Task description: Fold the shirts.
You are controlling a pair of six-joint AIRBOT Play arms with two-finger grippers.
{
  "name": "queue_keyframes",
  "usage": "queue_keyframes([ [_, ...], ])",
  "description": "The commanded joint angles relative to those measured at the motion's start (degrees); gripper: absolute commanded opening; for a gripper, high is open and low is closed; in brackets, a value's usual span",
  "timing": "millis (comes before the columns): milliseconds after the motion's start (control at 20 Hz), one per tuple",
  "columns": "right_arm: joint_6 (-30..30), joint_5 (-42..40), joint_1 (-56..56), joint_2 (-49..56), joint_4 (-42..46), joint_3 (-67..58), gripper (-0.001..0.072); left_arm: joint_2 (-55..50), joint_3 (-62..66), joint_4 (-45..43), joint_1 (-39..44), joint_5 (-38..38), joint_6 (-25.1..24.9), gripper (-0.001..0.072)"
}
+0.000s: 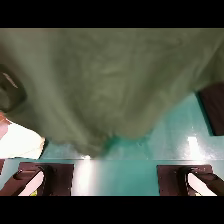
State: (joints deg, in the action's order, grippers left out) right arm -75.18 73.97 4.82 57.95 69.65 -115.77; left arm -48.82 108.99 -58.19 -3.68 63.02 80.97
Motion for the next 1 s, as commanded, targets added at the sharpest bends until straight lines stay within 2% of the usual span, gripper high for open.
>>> queue_keyframes([
  [0, -0.79, 4.09, -0.04, 8.04, 0.92, 2.08, 0.0017, -4.76, -8.07, -0.09, -0.04, 2.54, 0.02, 0.0023],
  [150, -0.85, 4.13, 0.48, 17.25, 0.94, 9.35, 0.0017, -12.41, -18.27, -0.09, -0.04, 2.58, -0.55, 0.0023],
  [300, -0.81, -1.11, 1.42, 26.43, 0.90, 14.86, 0.0017, -22.82, -25.75, 0.22, -0.04, 0.11, -3.45, 0.0023],
  [350, -0.79, -3.56, 1.70, 29.57, 0.85, 15.80, 0.0017, -26.71, -26.62, 0.31, 0.00, -0.85, -4.94, 0.0023],
  [550, -0.83, -6.58, 4.17, 39.87, 0.55, 13.64, 0.0018, -39.82, -26.38, 0.92, 0.11, -7.82, -4.92, 0.0024],
  [600, -0.85, -6.58, 4.68, 41.55, 0.57, 12.33, 0.0030, -41.24, -26.38, 0.92, 0.11, -9.33, -4.31, 0.0094],
  [650, -0.87, -6.43, 4.83, 43.01, 0.52, 10.62, 0.0282, -41.83, -26.38, 0.90, 0.11, -10.21, -3.58, 0.0424],
  [700, -0.90, -5.68, 4.83, 43.98, 0.52, 8.83, 0.0522, -41.72, -26.29, 0.72, -0.07, -10.14, -2.91, 0.0623],
  [800, -2.86, -2.36, 4.07, 44.48, 0.52, 5.33, 0.0519, -41.59, -24.11, 0.44, -1.68, -3.78, -2.93, 0.0610],
  [950, -2.75, 5.90, 1.99, 42.40, 0.48, 4.28, 0.0493, -39.95, -23.45, -0.79, -4.85, 11.98, -2.99, 0.0610],
])
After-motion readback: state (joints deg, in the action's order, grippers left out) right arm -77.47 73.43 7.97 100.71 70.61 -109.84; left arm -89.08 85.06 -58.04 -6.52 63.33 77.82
